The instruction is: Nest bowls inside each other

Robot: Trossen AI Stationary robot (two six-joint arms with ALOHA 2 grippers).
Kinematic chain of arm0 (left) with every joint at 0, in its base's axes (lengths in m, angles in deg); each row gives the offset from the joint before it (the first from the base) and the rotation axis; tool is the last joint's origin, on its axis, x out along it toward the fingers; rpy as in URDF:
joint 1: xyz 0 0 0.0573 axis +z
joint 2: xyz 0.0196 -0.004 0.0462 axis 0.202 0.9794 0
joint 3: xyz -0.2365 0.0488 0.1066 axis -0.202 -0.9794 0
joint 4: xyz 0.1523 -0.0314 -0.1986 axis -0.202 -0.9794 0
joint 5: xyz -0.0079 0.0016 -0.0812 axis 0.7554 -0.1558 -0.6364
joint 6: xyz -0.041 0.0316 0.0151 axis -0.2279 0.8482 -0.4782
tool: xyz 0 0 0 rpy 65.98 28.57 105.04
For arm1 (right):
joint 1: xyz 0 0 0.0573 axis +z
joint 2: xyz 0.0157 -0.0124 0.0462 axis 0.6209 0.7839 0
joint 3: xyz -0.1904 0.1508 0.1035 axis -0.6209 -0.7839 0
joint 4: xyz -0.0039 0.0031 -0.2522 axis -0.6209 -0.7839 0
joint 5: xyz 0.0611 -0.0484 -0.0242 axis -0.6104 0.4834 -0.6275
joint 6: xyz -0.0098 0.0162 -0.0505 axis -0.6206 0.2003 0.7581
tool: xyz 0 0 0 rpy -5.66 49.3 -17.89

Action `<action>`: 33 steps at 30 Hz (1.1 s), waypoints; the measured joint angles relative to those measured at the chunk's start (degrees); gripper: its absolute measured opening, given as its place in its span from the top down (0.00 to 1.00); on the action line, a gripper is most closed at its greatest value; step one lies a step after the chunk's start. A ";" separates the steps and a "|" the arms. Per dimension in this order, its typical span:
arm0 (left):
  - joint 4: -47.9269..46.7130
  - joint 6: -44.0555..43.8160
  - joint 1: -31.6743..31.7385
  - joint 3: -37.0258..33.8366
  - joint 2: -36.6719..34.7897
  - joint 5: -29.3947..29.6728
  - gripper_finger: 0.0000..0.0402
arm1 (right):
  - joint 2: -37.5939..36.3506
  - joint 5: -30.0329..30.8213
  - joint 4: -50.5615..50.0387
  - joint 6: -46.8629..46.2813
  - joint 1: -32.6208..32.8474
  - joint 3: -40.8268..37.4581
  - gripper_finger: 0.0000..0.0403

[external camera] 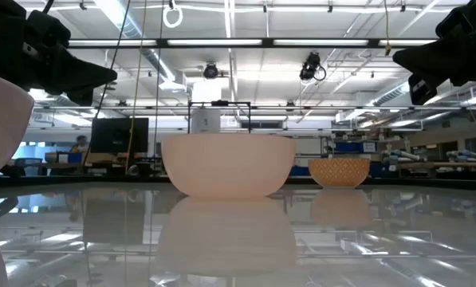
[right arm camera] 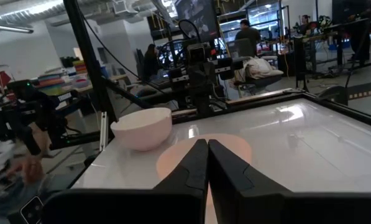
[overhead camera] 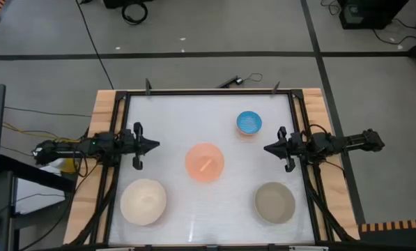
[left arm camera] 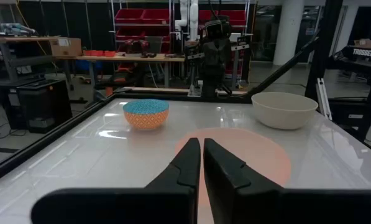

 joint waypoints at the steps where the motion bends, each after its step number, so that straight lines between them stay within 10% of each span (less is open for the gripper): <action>1: 0.01 0.00 -0.01 -0.01 -0.01 0.00 0.94 | 0.00 0.00 0.01 0.00 0.00 0.00 0.95; 21: 0.45 10.75 -0.01 -0.01 0.00 0.02 0.94 | 0.02 0.12 0.18 0.09 0.00 0.00 0.95; 30: 3.85 16.38 -0.01 0.00 -0.01 0.02 0.94 | 1.79 30.38 12.26 -10.84 -1.53 0.02 0.95; 33: 5.69 16.45 -0.01 0.00 0.00 0.01 0.94 | 5.14 24.42 7.77 -15.94 -3.40 0.01 0.95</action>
